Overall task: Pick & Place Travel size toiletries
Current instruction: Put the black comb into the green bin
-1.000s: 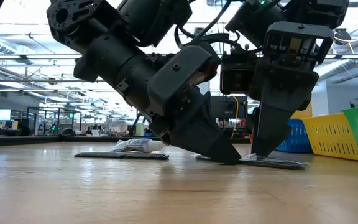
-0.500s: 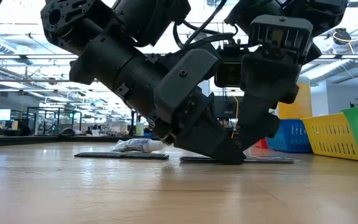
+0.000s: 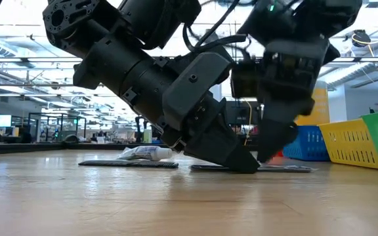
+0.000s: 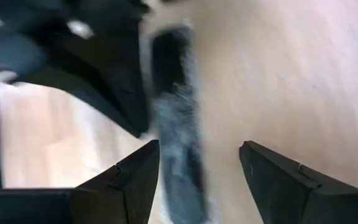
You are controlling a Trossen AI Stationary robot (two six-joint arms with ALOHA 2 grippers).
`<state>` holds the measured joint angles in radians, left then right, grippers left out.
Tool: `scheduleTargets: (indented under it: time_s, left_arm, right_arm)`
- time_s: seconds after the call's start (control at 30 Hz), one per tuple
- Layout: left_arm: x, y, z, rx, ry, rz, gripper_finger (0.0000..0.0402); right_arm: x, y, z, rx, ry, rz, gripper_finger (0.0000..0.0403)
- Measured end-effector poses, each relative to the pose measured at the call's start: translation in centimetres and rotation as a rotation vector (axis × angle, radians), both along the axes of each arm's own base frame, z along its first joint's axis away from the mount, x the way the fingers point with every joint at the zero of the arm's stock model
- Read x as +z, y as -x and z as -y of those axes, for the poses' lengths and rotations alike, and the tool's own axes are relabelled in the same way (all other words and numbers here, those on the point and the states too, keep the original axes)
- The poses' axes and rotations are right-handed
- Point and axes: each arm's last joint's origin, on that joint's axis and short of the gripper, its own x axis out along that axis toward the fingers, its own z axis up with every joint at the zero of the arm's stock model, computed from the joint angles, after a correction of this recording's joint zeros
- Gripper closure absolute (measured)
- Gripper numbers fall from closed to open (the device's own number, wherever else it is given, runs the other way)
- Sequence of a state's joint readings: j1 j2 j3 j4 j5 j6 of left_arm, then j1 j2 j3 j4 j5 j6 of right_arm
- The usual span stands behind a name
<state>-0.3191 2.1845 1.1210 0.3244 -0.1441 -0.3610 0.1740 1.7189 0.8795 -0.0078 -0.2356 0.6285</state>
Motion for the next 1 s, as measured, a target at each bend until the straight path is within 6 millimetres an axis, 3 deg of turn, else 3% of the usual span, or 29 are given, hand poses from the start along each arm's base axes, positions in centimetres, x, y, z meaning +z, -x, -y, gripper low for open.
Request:
scheduleTargets:
  time_s: [0.4,0.73,0.87,1.0]
  left_arm:
    - [-0.2,-0.4,-1.3,0.088,-0.001,0.009,0.0397]
    - [-1.0,-0.6,-1.5,0.115,0.02,0.013,0.0395]
    - [-1.0,-0.6,-1.5,0.108,0.015,0.017,0.0399]
    - [-0.9,-0.5,-1.2,0.089,0.0,0.022,0.0395]
  right_arm:
    - [-2.7,-0.9,0.3,0.048,-0.114,-0.049,0.0173]
    - [-2.1,-1.1,0.2,0.096,-0.168,-0.005,0.0189]
    - [-1.6,-0.7,0.2,0.139,-0.138,0.0,0.0228]
    - [-1.1,-0.3,0.2,0.16,-0.126,-0.01,0.0317]
